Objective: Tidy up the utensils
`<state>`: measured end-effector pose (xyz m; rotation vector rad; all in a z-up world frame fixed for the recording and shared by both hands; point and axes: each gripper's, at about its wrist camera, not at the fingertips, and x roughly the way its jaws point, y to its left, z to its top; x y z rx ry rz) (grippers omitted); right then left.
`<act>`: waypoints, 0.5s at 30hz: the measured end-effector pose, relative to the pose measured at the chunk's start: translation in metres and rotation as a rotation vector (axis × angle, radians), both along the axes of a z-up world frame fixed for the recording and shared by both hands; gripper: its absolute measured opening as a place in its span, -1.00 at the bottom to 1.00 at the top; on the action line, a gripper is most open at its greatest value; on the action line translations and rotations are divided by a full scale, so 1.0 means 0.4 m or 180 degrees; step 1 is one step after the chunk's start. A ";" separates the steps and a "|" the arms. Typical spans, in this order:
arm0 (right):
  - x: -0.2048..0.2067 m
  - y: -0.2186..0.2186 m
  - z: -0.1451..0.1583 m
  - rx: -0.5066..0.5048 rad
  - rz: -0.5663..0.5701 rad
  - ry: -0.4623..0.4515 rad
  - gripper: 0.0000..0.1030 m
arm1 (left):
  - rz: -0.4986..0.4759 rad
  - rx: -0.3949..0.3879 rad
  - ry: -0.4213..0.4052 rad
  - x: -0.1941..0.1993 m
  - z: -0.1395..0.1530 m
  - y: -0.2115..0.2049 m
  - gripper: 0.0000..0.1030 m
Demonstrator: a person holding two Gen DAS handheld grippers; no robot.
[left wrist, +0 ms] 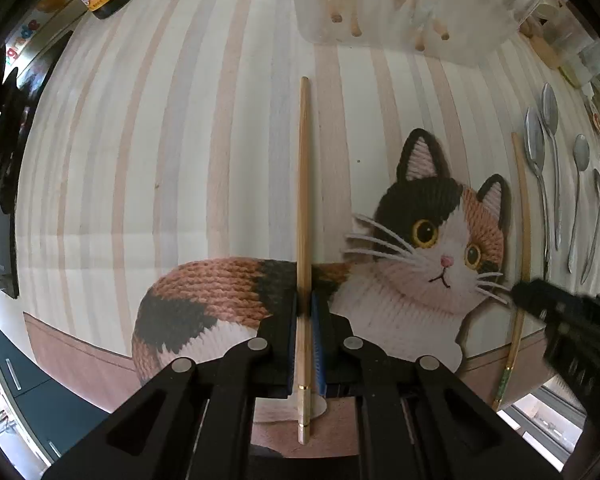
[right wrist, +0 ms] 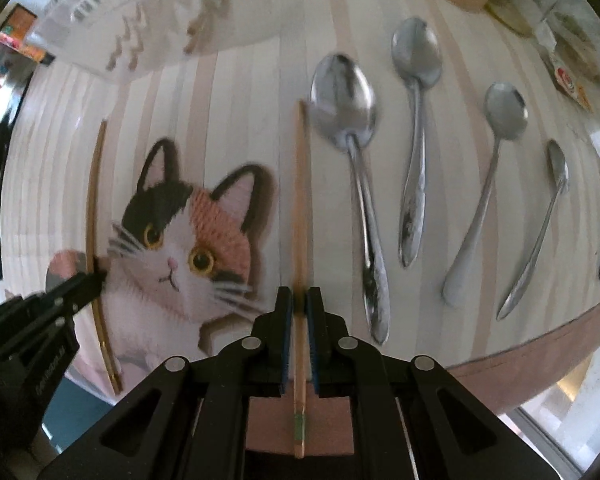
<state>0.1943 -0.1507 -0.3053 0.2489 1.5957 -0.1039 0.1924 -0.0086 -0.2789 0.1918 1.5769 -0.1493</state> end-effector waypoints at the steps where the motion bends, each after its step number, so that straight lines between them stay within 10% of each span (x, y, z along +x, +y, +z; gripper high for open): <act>1: -0.003 0.007 -0.003 0.0026 0.0005 0.0052 -0.55 | 0.0000 -0.0005 0.0011 0.021 0.006 0.003 -0.90; 15: -0.034 0.074 -0.012 -0.0056 0.0069 0.0030 -0.54 | -0.0022 -0.0018 0.0022 0.057 0.004 0.004 -0.89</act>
